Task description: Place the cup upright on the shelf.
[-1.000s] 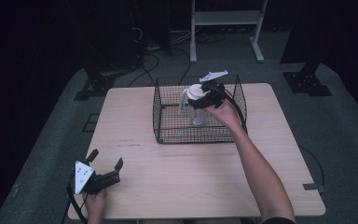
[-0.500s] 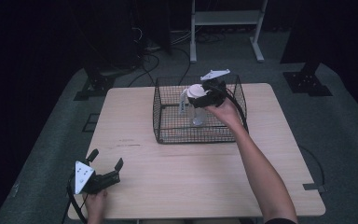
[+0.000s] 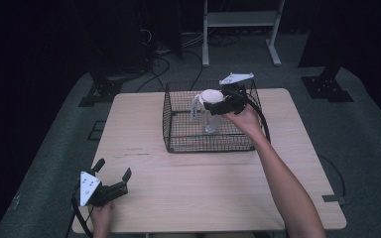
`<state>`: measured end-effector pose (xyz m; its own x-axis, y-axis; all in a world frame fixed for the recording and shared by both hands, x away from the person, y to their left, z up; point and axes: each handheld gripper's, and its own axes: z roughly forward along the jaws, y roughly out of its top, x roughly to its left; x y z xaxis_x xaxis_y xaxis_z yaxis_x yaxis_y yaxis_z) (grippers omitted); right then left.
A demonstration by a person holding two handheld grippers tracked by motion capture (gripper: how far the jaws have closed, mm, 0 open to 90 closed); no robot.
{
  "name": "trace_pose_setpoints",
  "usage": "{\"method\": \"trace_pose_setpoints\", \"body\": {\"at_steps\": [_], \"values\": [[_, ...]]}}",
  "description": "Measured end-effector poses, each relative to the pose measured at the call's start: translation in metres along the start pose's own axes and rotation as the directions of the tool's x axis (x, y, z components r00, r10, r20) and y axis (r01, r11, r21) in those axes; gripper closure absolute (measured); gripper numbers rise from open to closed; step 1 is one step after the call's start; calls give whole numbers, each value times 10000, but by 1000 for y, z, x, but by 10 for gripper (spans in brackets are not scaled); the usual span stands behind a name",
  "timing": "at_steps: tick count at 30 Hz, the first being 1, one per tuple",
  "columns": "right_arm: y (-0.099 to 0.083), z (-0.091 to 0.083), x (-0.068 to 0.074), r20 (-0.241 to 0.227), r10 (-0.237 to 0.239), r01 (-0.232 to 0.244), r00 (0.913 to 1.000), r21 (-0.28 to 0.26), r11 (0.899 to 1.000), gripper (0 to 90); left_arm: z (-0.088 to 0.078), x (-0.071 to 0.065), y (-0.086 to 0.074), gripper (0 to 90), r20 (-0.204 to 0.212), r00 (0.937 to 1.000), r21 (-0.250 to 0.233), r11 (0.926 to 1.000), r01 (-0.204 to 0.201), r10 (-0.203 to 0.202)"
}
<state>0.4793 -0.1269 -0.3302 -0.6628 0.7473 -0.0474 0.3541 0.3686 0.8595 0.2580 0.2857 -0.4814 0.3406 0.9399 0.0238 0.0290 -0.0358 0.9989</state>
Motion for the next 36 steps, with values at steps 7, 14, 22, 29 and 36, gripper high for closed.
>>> {"method": "trace_pose_setpoints", "body": {"at_steps": [7,14,22,29,36], "values": [[-6,-16,3,-152,-36,34,9999,-115,9999,7,0,0,0,9,-3,10000,9,10000,-13,13],[-10,-30,4,-260,-101,97,9996,-137,9999,7,0,0,0,9,-18,10000,-6,10000,3,-3],[-13,-42,9,-398,-281,274,9988,-168,9995,7,0,-1,0,9,-11,10000,-3,10000,-14,14],[-18,-48,16,-575,-453,454,9973,5,9990,7,0,-1,0,9,-17,10000,6,10000,-35,35],[-22,-57,21,-696,-458,451,9965,-117,9989,7,0,-1,0,9,-27,9999,35,9999,-97,98]]}}
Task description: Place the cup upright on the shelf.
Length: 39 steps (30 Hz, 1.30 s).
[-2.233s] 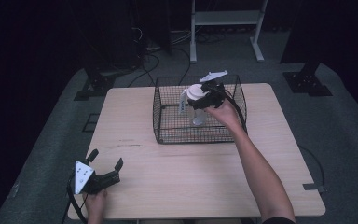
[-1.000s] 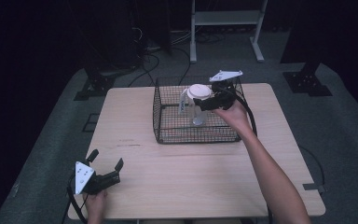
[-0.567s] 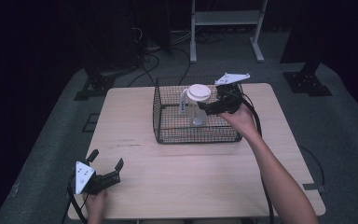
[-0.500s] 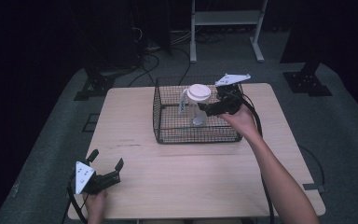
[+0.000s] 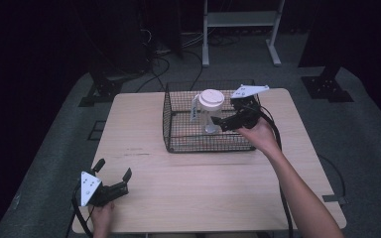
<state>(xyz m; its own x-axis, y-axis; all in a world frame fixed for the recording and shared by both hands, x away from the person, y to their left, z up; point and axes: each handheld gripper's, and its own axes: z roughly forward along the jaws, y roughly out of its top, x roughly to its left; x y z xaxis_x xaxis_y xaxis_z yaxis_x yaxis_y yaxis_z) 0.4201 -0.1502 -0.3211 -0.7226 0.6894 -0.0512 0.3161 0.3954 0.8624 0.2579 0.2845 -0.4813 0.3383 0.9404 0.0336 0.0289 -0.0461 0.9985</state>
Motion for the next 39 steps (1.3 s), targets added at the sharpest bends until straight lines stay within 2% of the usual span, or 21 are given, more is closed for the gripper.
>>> {"method": "trace_pose_setpoints", "body": {"at_steps": [6,16,25,39], "values": [[-5,-9,4,-77,110,-111,9999,-148,9998,7,0,0,0,9,-2,10000,-5,10000,-7,7],[-17,-16,8,-184,76,-78,9998,-78,9999,7,0,0,0,9,-12,10000,12,10000,-51,51],[-23,-23,15,-176,-120,119,9998,-28,9999,7,0,-1,0,9,-23,10000,11,10000,-69,69],[-42,-30,24,-485,-2,1,9988,-6,10000,7,0,0,0,9,-21,10000,8,10000,-33,33]]}}
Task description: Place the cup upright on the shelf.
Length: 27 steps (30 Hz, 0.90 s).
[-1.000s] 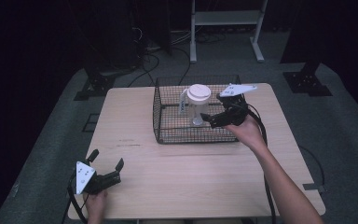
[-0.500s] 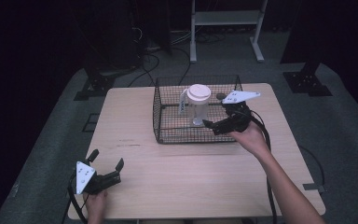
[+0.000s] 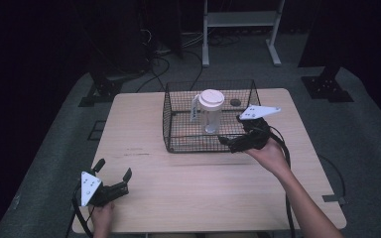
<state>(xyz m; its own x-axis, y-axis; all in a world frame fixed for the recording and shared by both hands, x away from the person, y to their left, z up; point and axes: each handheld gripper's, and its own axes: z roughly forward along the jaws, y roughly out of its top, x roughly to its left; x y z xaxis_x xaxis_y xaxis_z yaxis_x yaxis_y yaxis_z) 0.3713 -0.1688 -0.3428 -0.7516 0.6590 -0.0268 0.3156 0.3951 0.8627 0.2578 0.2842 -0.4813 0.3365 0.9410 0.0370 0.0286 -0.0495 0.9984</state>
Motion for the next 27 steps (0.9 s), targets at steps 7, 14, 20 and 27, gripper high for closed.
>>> {"method": "trace_pose_setpoints", "body": {"at_steps": [7,14,20,27], "values": [[-8,-4,4,-81,-22,23,10000,100,9999,7,0,0,0,9,-2,10000,9,10000,-8,8],[-15,-10,4,-78,1,0,10000,131,9999,7,0,0,0,9,-6,10000,-2,10000,13,-13],[-23,-14,6,-98,88,-86,9999,152,9998,7,0,0,0,9,-3,10000,-10,10000,15,-15],[-31,-18,6,-101,164,-162,9998,184,9997,7,0,0,0,9,-3,10000,4,10000,1,-1]]}}
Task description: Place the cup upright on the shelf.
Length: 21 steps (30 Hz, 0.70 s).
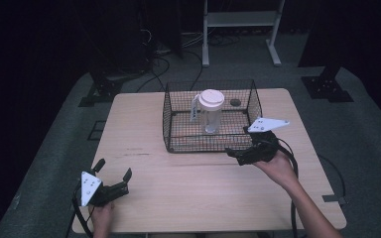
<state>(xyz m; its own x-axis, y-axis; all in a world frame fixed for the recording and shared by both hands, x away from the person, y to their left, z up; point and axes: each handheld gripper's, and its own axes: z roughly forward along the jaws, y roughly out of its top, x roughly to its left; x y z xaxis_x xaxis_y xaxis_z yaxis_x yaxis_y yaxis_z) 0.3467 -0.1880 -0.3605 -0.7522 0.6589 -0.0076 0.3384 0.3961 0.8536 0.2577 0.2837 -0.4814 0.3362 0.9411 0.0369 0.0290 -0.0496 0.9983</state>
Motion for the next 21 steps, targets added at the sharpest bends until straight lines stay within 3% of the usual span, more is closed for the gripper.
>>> {"method": "trace_pose_setpoints", "body": {"at_steps": [21], "values": [[-28,-10,-4,20,361,-361,9993,153,9992,7,0,-1,0,9,-23,10000,16,10000,-60,60]]}}
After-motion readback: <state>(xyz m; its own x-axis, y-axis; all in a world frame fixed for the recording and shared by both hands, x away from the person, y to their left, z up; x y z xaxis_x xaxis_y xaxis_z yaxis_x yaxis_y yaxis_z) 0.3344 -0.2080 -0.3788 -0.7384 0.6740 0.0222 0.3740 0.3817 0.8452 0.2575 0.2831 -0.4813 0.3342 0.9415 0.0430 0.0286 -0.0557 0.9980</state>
